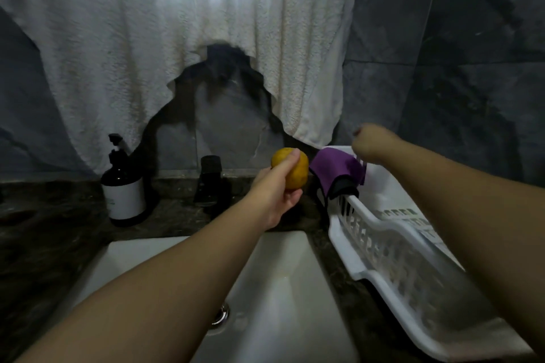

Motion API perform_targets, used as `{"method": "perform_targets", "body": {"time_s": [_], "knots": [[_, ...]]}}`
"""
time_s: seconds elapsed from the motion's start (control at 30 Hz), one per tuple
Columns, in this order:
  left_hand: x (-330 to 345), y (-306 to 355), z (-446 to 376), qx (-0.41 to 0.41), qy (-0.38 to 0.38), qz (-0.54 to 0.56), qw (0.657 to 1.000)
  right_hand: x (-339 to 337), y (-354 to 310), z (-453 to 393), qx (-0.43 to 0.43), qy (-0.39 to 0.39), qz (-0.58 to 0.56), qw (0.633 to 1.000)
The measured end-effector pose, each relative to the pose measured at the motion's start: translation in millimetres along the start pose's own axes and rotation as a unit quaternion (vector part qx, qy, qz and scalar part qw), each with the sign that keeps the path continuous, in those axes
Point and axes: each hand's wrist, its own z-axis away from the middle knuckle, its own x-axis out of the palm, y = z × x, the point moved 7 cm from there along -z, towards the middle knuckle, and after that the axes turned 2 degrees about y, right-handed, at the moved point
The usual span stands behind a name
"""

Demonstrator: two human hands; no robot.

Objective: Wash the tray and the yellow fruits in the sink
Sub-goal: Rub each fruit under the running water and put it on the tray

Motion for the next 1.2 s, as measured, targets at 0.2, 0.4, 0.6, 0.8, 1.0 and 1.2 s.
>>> {"method": "perform_targets", "body": {"time_s": [0.2,0.4,0.6,0.8,1.0,1.2], "knots": [[-34,33,30,0.144,0.036,-0.195,0.970,33,-93,80,0.029,-0.287,-0.313,0.905],[-72,41,74,0.219,-0.024,-0.368,0.903,119,-120,131,0.067,-0.297,-0.571,0.763],[-138,29,100,0.116,-0.075,-0.332,0.933,156,-127,182,0.083,-0.433,-0.654,0.615],[-182,13,108,0.098,0.011,-0.251,0.963,164,-140,197,-0.017,-0.362,-0.483,0.797],[-214,8,130,0.013,0.061,-0.174,0.983,166,-160,200,-0.110,-0.218,-0.401,0.883],[-251,16,176,-0.042,0.110,-0.170,0.978,168,-198,215,-0.195,-0.160,-0.219,0.942]]}}
